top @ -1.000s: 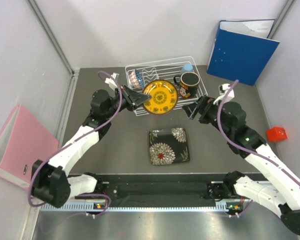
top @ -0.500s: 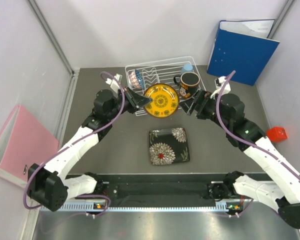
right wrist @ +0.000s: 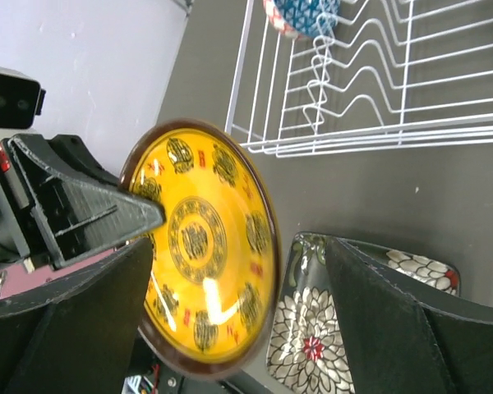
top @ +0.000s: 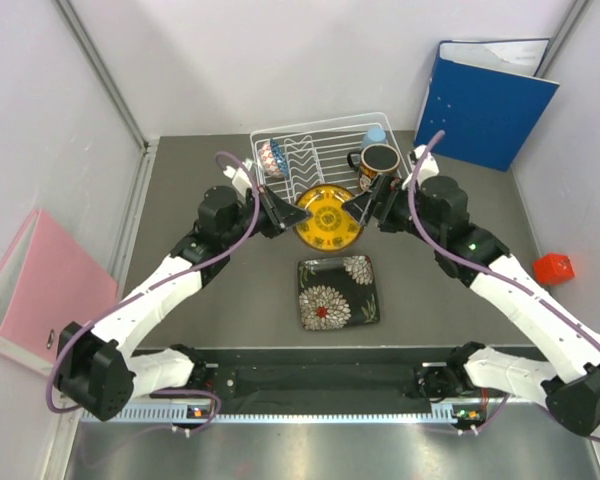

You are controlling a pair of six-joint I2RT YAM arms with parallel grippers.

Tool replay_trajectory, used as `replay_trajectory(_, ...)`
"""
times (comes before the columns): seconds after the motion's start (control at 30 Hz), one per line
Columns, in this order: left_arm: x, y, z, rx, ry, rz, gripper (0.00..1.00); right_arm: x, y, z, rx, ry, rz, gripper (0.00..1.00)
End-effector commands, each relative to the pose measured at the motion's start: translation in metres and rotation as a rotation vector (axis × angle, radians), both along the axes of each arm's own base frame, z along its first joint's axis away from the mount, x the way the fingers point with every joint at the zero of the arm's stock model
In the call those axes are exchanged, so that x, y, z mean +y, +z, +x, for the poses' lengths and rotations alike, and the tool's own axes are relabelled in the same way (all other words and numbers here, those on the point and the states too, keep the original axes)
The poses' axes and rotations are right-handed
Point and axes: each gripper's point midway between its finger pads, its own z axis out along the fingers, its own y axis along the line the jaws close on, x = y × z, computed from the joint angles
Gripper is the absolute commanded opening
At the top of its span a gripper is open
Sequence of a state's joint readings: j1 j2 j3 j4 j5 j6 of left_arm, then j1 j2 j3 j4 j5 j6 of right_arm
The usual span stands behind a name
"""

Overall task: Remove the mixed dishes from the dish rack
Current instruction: Place the plate at the center of the board.

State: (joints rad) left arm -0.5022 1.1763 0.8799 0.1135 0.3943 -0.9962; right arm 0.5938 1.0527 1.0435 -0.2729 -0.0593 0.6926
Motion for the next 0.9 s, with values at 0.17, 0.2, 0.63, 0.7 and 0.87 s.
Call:
replay_trajectory(0.17, -0.01, 0.012, -0.015, -0.057, -0.047, -0.057, 0.0, 0.032, 0.008, 0.006, -0.02, 0.119, 0.052, 0.58)
replay_trajectory(0.2, -0.009, 0.013, -0.015, -0.062, -0.044, -0.059, 0.0, 0.032, 0.007, 0.005, -0.016, 0.119, 0.053, 0.45)
replay_trajectory(0.63, -0.01, 0.022, -0.02, -0.091, -0.068, -0.069, 0.0, 0.047, -0.039, -0.014, 0.089, 0.259, 0.032, 0.33)
replay_trajectory(0.7, -0.011, 0.025, -0.02, -0.101, -0.073, -0.075, 0.0, 0.049, -0.044, -0.016, 0.103, 0.27, 0.034, 0.33)
replay_trajectory(0.87, -0.013, 0.032, -0.024, -0.109, -0.094, -0.111, 0.0, 0.051, -0.056, -0.021, 0.119, 0.289, 0.05, 0.32)
